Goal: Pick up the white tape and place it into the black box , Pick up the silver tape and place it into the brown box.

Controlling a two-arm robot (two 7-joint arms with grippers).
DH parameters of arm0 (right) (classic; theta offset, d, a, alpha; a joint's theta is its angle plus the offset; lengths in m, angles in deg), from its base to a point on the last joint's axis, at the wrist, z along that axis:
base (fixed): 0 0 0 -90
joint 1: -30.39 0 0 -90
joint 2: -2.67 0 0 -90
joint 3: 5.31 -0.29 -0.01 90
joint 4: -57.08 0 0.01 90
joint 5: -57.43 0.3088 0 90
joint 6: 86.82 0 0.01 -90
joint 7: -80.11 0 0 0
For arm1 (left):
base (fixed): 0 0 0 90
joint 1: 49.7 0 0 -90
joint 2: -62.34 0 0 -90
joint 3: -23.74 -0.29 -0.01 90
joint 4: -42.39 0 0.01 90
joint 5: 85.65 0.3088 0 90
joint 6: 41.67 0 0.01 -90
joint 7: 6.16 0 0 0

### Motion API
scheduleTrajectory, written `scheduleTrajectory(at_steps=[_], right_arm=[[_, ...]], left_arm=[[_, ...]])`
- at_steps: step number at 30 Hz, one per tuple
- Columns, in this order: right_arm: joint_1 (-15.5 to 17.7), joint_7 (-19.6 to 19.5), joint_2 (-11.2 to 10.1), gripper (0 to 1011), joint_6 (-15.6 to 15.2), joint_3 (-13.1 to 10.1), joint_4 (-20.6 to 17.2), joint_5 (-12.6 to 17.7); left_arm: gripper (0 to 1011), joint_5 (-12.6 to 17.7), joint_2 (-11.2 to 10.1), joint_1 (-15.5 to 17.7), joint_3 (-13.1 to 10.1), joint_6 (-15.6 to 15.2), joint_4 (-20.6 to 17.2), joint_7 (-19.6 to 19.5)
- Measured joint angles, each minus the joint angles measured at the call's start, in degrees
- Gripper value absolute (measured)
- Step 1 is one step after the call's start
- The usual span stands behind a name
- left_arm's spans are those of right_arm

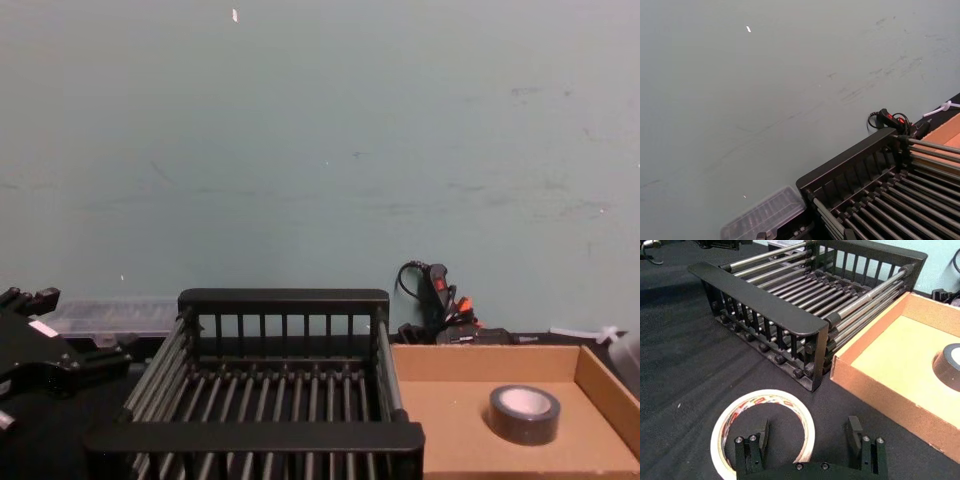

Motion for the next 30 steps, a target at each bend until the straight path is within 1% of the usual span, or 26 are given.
scheduleTrajectory(at_steps=[12,30], right_arm=[[-0.2,-0.1,0.5,1002,0.8,0.0,0.4,-0.9],[-0.1,0.2,0.7,1002,0.4,0.1,0.7,-1.4]], left_arm=[[1001,0.0,0.0,0.0,0.0,0.0,0.0,0.0],[1001,0.0,0.0,0.0,0.0,0.0,0.0,0.0]])
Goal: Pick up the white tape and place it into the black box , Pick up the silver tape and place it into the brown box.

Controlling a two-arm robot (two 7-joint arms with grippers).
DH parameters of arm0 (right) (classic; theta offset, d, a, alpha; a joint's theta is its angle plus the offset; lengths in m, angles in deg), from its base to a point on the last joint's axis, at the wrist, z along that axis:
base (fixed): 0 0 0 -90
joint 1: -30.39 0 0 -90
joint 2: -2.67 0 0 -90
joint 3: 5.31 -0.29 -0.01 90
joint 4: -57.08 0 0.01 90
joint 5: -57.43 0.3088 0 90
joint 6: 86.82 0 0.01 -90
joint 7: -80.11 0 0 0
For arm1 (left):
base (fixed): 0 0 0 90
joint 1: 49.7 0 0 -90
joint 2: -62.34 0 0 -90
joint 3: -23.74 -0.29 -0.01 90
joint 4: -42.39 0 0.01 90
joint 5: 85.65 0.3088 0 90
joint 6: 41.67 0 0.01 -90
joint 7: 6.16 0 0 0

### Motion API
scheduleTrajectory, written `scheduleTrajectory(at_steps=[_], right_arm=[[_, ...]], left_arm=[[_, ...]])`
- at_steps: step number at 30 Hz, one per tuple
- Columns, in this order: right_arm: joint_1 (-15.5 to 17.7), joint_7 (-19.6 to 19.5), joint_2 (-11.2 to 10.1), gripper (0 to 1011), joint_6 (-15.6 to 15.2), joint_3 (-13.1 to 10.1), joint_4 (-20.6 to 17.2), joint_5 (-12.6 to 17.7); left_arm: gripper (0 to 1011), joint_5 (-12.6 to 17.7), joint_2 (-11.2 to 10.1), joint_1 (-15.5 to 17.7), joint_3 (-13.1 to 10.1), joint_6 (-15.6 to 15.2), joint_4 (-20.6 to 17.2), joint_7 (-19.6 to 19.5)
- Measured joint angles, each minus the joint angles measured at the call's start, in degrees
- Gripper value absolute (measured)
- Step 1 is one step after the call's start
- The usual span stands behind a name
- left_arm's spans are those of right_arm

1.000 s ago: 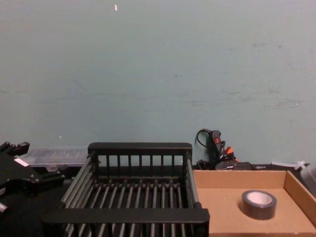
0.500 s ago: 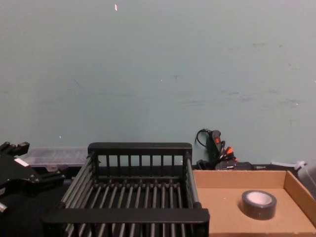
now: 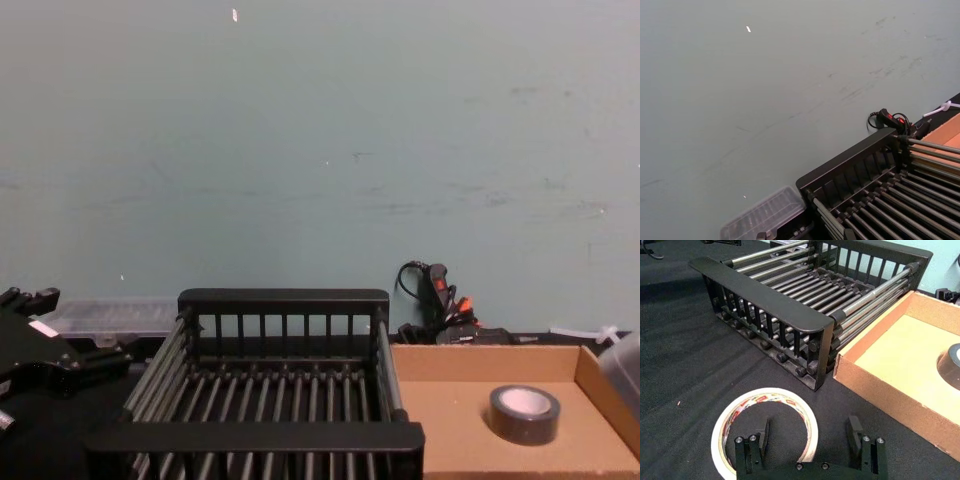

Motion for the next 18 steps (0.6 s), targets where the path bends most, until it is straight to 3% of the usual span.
scheduleTrajectory(at_steps=[18], right_arm=[[0.2,-0.3,0.1,1003,0.4,0.0,0.0,-0.7]], left_arm=[[1001,0.0,0.0,0.0,0.0,0.0,0.0,0.0]])
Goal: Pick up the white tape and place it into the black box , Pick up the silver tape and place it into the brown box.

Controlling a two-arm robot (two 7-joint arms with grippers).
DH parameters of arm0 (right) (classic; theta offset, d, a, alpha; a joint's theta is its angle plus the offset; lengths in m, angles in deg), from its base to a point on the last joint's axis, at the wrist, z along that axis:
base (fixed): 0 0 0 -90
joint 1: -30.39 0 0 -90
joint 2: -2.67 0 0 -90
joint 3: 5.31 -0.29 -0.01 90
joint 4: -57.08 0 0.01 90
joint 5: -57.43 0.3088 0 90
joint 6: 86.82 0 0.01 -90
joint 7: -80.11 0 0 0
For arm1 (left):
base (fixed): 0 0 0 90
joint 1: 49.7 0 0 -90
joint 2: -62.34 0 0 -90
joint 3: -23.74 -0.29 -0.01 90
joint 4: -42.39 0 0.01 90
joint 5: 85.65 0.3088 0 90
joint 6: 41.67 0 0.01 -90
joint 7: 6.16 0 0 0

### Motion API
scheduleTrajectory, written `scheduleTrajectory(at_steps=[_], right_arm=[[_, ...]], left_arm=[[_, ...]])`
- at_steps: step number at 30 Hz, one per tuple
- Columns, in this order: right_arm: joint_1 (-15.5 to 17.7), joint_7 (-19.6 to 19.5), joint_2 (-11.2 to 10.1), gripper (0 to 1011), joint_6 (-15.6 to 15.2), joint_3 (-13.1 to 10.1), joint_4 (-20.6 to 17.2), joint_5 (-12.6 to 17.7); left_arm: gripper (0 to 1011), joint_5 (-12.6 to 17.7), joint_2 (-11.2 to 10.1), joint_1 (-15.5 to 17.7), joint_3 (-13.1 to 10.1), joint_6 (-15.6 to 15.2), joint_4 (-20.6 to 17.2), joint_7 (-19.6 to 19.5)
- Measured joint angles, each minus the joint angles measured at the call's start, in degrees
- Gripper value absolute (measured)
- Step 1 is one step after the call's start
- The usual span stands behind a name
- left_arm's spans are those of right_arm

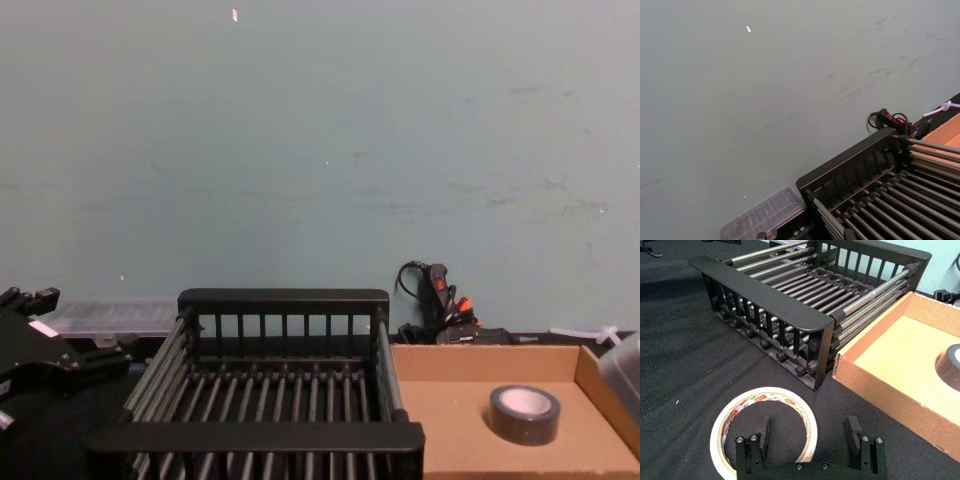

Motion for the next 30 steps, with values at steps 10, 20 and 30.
scheduleTrajectory(at_steps=[10,20,30], right_arm=[[0.0,0.0,0.0,787,0.0,0.0,0.0,0.1],[0.0,0.1,0.0,446,-0.1,0.0,0.0,0.2],[0.0,0.1,0.0,136,-0.1,0.0,0.0,0.3]], left_arm=[[1001,0.0,0.0,0.0,0.0,0.0,0.0,0.0],[1001,0.0,0.0,0.0,0.0,0.0,0.0,0.0],[1001,0.0,0.0,0.0,0.0,0.0,0.0,0.0]])
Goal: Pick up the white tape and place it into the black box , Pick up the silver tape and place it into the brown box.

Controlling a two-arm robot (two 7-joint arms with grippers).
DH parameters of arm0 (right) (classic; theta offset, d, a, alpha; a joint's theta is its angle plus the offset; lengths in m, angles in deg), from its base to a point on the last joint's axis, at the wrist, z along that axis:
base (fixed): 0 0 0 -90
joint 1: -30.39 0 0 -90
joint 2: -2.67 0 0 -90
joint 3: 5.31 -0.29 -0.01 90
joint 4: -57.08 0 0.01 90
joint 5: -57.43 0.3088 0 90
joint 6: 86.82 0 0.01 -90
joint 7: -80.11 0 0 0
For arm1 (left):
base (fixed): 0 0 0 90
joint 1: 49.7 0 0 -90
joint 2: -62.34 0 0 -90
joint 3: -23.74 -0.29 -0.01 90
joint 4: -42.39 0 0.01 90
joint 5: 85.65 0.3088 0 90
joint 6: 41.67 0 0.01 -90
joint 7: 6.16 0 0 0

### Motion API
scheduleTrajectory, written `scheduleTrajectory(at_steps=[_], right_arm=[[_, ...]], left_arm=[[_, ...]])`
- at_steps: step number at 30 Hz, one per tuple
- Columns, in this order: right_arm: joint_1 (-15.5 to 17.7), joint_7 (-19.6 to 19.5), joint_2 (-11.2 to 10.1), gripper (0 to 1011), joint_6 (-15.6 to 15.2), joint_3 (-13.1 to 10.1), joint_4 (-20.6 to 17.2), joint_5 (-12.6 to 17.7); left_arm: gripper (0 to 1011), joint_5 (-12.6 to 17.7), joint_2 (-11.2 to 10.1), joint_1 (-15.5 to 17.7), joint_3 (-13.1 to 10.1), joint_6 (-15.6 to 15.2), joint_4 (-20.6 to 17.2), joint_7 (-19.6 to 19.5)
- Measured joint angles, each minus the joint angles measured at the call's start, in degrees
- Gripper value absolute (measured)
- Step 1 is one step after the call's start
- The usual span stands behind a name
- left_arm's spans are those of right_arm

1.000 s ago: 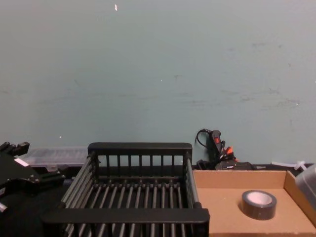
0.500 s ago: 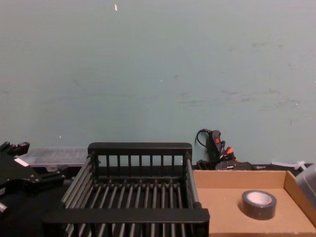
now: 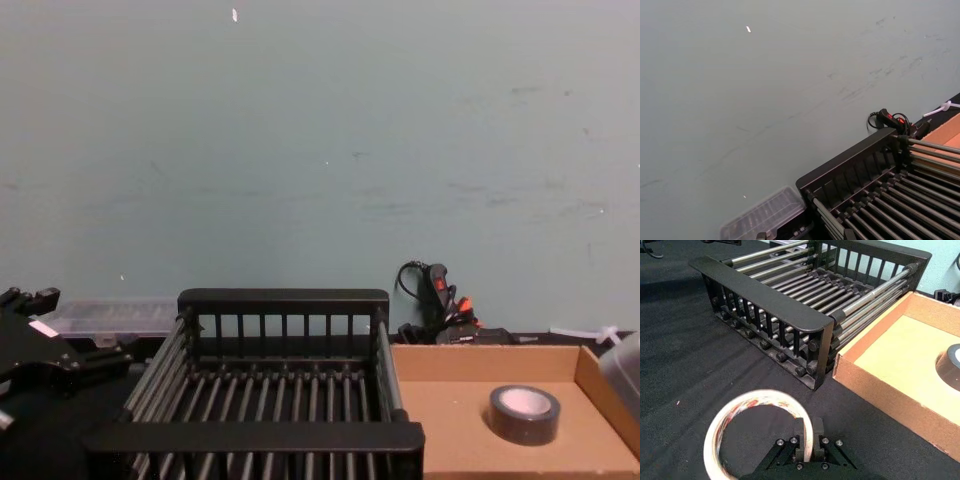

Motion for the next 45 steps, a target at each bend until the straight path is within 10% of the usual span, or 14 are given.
scheduleTrajectory(at_steps=[45], right_arm=[[1.2,4.7,-6.0,88,3.8,-3.1,-8.4,9.2]], left_arm=[[1001,0.0,0.0,0.0,0.0,0.0,0.0,0.0]])
